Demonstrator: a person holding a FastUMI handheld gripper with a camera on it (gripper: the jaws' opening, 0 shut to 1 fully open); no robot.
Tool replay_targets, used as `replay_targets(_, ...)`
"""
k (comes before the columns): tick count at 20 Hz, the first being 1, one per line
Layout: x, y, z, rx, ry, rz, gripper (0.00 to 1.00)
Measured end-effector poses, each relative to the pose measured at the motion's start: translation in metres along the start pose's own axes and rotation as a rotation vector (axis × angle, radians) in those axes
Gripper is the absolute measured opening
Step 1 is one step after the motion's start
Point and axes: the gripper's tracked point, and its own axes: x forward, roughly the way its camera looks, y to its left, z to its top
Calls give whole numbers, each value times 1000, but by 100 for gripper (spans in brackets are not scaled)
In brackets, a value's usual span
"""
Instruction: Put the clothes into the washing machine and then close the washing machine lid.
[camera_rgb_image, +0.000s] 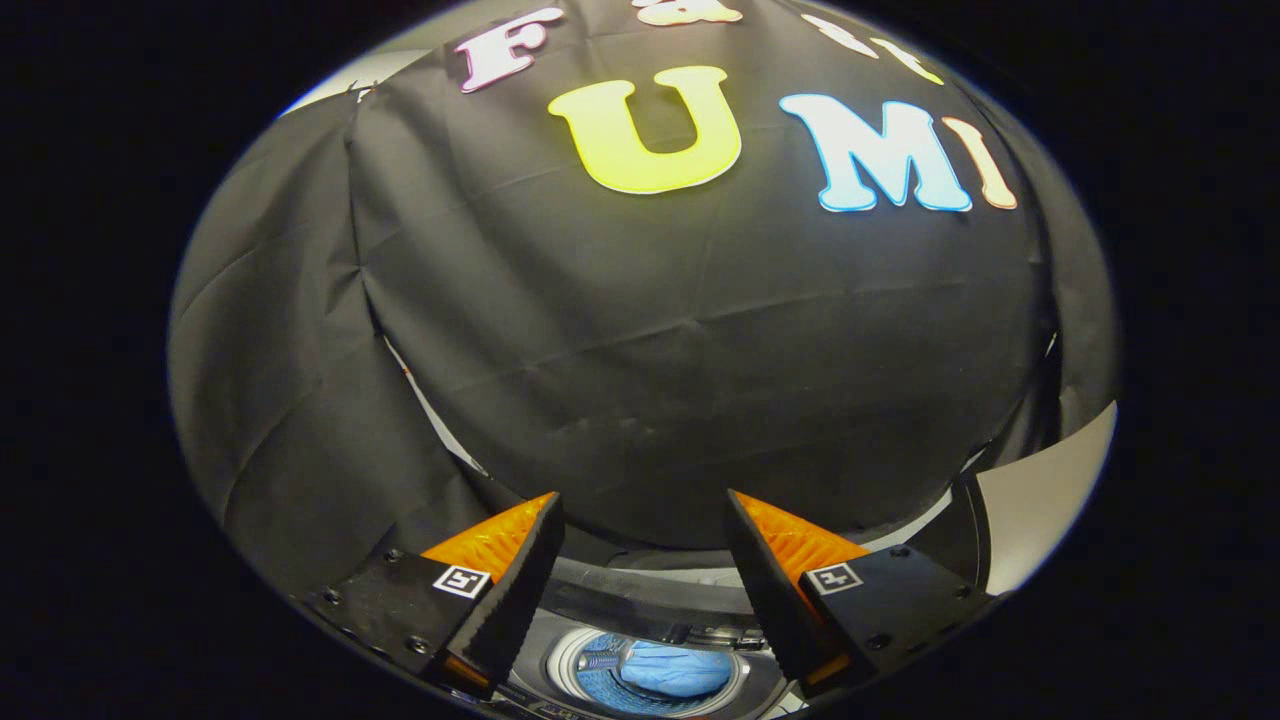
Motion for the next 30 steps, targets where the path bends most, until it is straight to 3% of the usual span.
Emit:
replay_targets(7,20,-17,-24,5,65,-61,99)
replay_targets(12,25,-33,-49,-65,120,-130,99)
replay_targets(18,21,-30,-56,-26,135,-126,99)
replay_targets(30,-21,-10,-82,-46,22,-158,99)
